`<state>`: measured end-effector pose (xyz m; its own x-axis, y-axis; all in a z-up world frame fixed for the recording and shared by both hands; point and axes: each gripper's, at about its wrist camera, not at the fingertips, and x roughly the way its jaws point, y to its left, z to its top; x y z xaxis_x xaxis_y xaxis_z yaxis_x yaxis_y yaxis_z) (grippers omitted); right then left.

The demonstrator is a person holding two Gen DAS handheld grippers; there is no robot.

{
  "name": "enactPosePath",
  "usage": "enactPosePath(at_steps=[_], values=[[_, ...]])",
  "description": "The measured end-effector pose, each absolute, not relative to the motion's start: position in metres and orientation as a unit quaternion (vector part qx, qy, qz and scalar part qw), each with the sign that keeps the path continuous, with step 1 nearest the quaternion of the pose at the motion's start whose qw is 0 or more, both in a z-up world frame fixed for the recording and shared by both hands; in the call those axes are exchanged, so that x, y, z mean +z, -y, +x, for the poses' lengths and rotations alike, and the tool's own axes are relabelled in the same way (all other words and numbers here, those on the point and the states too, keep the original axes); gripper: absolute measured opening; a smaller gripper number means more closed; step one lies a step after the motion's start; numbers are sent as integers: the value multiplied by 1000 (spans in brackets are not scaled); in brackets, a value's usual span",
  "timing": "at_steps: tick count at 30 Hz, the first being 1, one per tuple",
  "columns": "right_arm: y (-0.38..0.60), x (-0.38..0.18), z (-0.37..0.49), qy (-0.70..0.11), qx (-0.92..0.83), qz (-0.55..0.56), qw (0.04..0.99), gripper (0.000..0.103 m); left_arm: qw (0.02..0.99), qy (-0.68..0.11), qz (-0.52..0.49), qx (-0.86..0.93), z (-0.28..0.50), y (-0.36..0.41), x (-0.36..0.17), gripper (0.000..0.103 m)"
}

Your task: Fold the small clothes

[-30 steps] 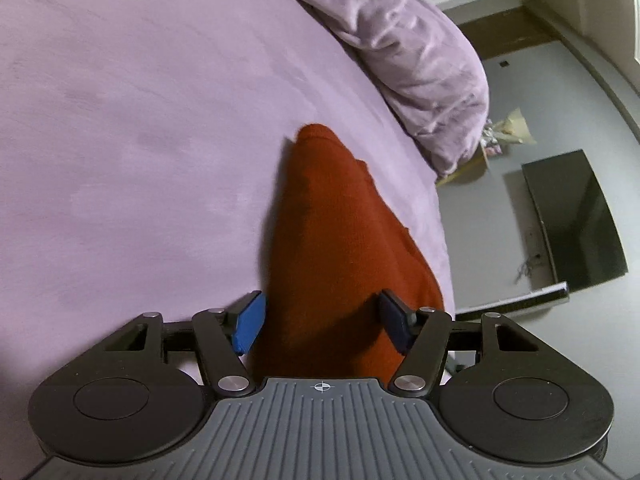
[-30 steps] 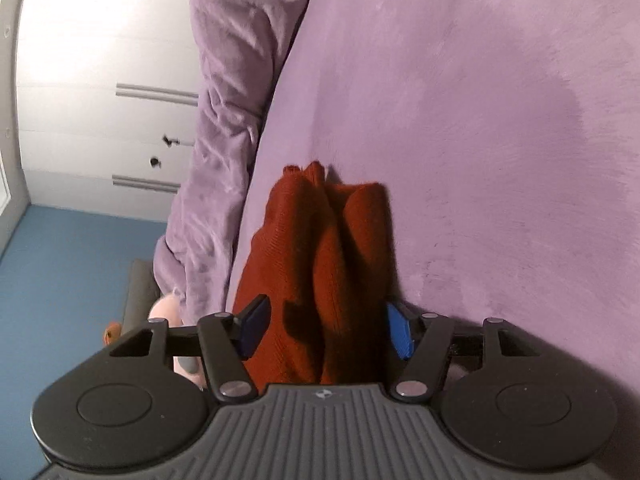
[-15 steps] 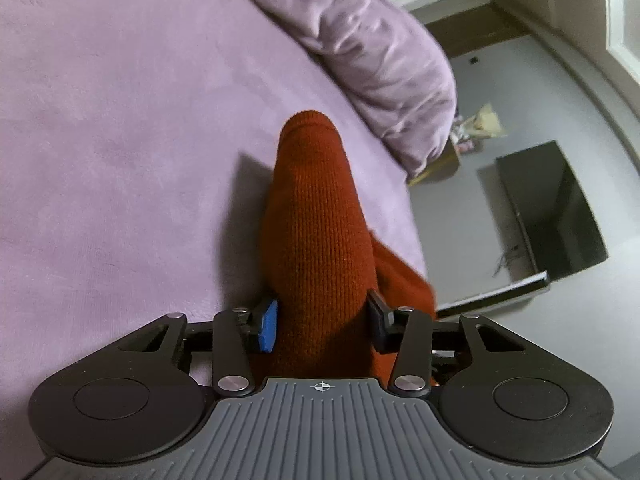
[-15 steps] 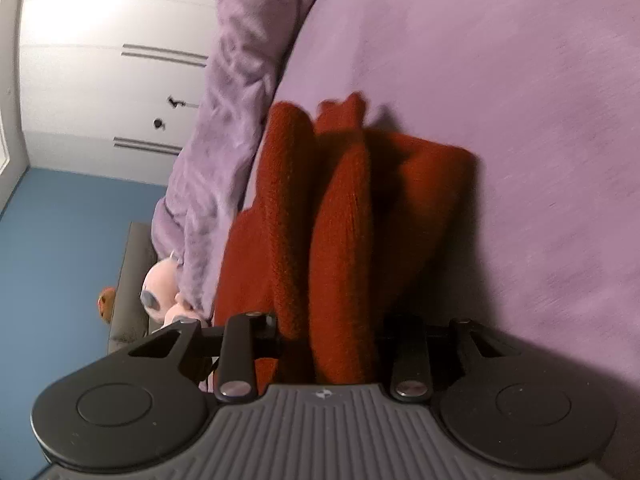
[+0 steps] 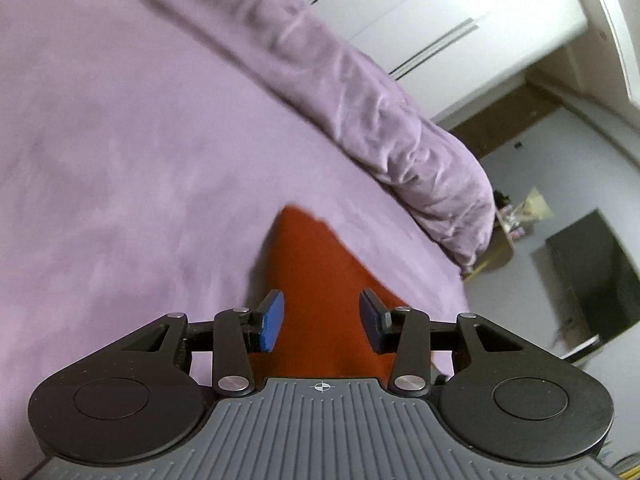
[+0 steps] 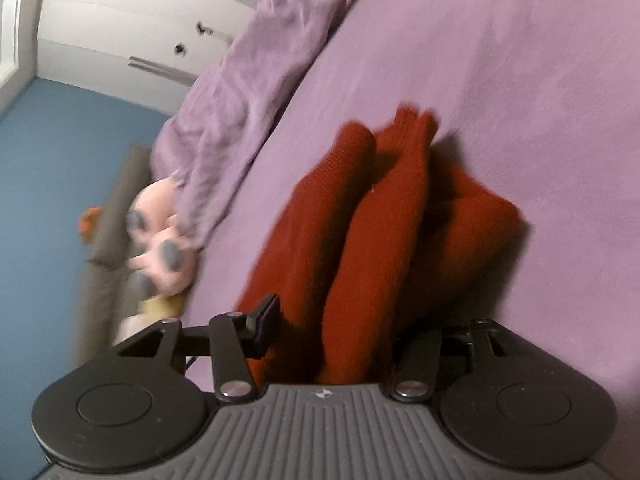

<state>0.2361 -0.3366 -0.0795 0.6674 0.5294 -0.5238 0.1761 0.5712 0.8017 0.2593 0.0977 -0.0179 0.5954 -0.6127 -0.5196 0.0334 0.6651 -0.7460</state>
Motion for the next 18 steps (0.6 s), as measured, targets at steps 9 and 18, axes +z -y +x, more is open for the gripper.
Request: enactPosePath(at_steps=[9, 18], values=[[354, -93, 98, -330, 57, 557, 760, 60, 704, -458, -504, -200, 210, -90, -90, 49], [299, -93, 141, -317, 10, 542, 779, 22, 720, -428, -525, -154, 224, -54, -86, 55]])
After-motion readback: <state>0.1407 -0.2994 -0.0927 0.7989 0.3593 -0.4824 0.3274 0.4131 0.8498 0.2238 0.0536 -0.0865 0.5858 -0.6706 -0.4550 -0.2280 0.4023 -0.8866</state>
